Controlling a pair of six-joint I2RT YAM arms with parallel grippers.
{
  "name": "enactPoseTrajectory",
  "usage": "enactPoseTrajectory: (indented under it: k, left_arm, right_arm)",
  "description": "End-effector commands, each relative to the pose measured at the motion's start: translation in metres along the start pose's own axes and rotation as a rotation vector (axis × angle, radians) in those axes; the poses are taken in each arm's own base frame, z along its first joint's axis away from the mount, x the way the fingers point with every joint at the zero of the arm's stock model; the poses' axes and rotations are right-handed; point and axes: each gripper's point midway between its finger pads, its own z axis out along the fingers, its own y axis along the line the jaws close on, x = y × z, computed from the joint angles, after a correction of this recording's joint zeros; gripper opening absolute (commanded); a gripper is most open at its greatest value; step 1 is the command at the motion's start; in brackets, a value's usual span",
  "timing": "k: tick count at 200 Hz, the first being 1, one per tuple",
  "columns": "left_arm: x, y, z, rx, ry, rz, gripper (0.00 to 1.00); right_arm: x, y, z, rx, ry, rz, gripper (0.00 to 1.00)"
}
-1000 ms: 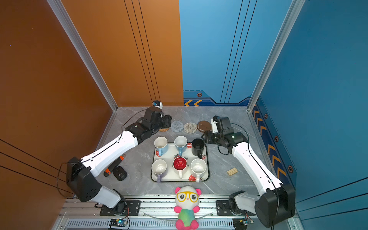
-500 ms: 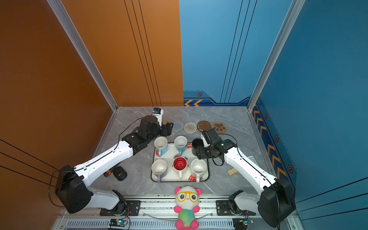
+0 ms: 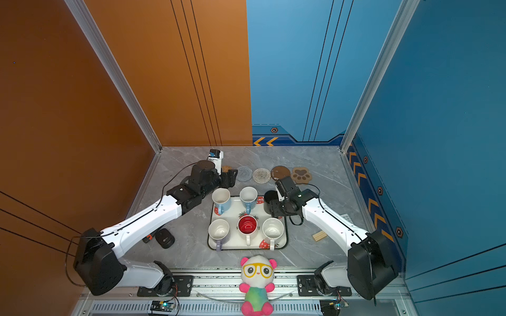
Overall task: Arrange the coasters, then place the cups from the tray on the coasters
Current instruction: 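Lower right gripper over the black mug and grasp it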
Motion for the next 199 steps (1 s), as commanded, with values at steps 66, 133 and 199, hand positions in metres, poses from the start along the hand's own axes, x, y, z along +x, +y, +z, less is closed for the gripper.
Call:
enactPoseTrajectory:
  k: [66,133,199]
  left_arm:
    - [-0.008,0.011,-0.006,-0.024,-0.044,-0.013,0.79]
    - [-0.008,0.019,-0.007,-0.037,-0.053,-0.033,0.8]
    - [-0.008,0.022,-0.006,-0.039,-0.057,-0.046,0.81]
  right_arm:
    - [-0.008,-0.012,0.023,0.058,-0.013,0.021,0.55]
    - [-0.008,-0.013,0.04,0.07,0.004,0.022,0.43]
    - [-0.007,-0.014,0.048,0.091,0.008,0.012,0.33]
